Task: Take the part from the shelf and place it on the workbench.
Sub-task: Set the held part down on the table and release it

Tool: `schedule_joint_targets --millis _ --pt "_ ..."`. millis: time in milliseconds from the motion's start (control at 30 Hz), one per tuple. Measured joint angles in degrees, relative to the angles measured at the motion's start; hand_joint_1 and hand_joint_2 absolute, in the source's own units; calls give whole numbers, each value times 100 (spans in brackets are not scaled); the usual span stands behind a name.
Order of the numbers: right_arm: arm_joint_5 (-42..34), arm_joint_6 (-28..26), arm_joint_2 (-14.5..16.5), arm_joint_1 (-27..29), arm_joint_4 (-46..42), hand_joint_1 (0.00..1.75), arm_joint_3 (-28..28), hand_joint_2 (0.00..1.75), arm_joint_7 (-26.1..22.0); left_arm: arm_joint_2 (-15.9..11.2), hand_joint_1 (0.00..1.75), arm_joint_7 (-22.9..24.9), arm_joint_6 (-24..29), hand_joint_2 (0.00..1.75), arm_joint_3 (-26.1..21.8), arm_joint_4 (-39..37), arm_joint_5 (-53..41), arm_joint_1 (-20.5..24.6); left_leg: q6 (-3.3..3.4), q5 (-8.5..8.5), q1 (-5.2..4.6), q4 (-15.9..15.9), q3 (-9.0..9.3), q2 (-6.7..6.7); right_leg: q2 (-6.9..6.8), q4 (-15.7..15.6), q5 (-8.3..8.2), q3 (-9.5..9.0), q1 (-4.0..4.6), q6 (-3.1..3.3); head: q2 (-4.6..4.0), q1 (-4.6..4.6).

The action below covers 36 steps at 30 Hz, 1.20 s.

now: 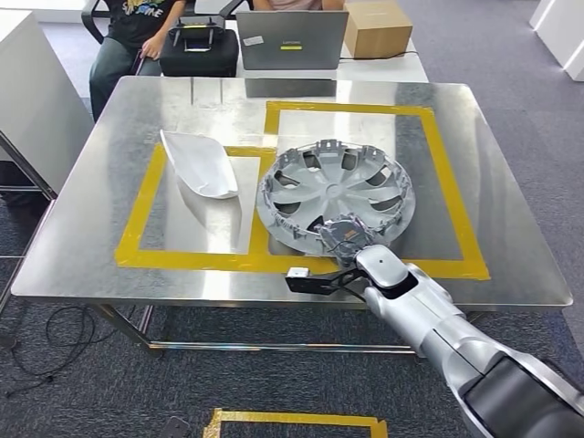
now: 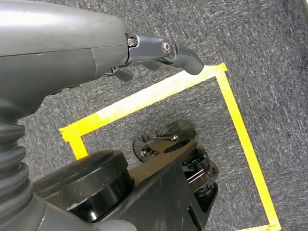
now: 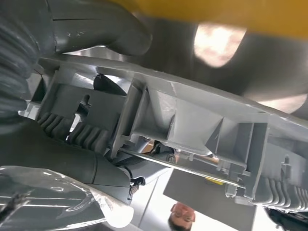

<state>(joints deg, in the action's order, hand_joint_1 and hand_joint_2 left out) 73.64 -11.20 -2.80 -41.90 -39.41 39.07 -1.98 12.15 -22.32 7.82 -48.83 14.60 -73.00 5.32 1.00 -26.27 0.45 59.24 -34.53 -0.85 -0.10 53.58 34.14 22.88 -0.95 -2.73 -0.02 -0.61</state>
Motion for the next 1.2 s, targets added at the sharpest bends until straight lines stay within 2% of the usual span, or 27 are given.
schedule_joint_targets --millis 200,500,633,700,833,1000,1200 --pt "0 -87 -62 -302 478 175 -181 175 64 -47 0 0 16 175 -9 -2 95 -20 0 0 0 0 0 -1 -1 0 0 1 -2 0 0 1" --pt "-53 -153 -121 -317 674 175 -313 175 66 -89 0 13 31 175 -14 -6 104 -24 1 -2 -1 -1 1 3 5 0 0 6 -2 0 0 0" --pt "-148 -202 -191 -299 669 0 -483 0 -34 -101 0 -1 57 175 -16 -11 127 -47 1 -2 -1 -4 0 0 -1 0 1 5 -1 0 0 1" --pt "-211 -170 -240 -253 602 0 -583 0 -170 -108 0 -57 90 175 -17 -14 142 -58 0 -2 -1 -5 -2 0 1 0 1 4 -2 0 0 2" --pt "-657 -33 -299 26 163 0 -839 0 -686 -124 0 -206 111 0 -31 -19 252 -59 0 -2 -3 -6 -4 2 10 0 0 -35 -2 0 0 2" --pt "-1277 70 -314 622 -958 0 -1033 0 -1192 -144 0 -192 136 0 -107 -32 332 -72 0 -2 -3 -7 -3 1 3 0 0 -25 -2 0 0 0" --pt "-1458 721 -450 930 -2182 0 -977 0 -1156 -170 0 -146 159 0 -172 -51 334 -81 -2 -5 -2 -17 -3 2 3 0 9 16 -1 2 0 0"
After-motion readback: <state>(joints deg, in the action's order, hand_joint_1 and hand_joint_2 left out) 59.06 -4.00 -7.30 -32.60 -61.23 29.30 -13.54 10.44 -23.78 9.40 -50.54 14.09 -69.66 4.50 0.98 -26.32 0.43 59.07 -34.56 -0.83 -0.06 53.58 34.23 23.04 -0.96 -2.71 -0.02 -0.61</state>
